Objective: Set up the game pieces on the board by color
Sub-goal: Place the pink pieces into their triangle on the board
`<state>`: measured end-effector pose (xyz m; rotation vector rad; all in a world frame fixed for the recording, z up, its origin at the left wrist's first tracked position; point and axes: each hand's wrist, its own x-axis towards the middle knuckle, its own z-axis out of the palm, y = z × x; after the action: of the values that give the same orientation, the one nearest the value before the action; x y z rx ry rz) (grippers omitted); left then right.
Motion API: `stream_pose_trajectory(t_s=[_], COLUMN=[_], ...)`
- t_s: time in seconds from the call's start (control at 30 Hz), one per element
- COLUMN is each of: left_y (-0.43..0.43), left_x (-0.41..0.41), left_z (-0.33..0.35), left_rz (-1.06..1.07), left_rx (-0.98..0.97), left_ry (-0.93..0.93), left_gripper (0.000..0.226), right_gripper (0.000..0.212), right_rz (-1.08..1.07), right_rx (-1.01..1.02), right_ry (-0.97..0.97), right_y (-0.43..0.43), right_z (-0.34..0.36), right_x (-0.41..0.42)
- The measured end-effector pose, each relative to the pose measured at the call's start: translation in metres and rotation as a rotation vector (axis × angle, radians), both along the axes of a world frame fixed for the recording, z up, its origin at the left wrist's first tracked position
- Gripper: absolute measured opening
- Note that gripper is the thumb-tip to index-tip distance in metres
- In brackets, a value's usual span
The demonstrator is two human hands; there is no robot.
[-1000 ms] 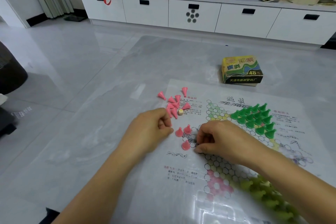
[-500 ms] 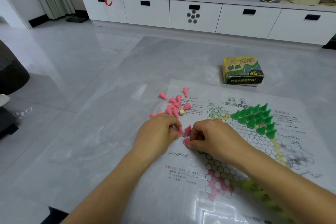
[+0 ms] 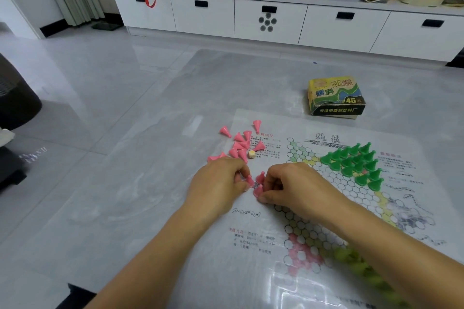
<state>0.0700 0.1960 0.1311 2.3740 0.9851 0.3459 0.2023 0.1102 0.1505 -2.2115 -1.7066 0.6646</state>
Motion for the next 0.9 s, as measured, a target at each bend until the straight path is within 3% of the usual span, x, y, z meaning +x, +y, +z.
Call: stream_pose_trajectory(t_s=[0.23,0.67,0.9], left_y=[-0.001,0.000,-0.001], left_x=[0.000,0.001,0.001], left_z=[0.000,0.000,0.000], left_rz=[0.003,0.000,0.006], left_rx=[-0.013,0.007,0.011], left_ry=[-0.007,0.028,0.039], left_gripper=[0.006,0.008,0.008], right_gripper=[0.014,0.038,0.030], right_rz=[-0.065,-0.042,-0.023], right_rx=[0.007,0.043,0.044], right_ry=[0.025,0.028,0.045], right_y=[-0.001,0.004,0.004], right_z=[0.008,-0.002,-0.003], right_x=[0.015,0.007,0.007])
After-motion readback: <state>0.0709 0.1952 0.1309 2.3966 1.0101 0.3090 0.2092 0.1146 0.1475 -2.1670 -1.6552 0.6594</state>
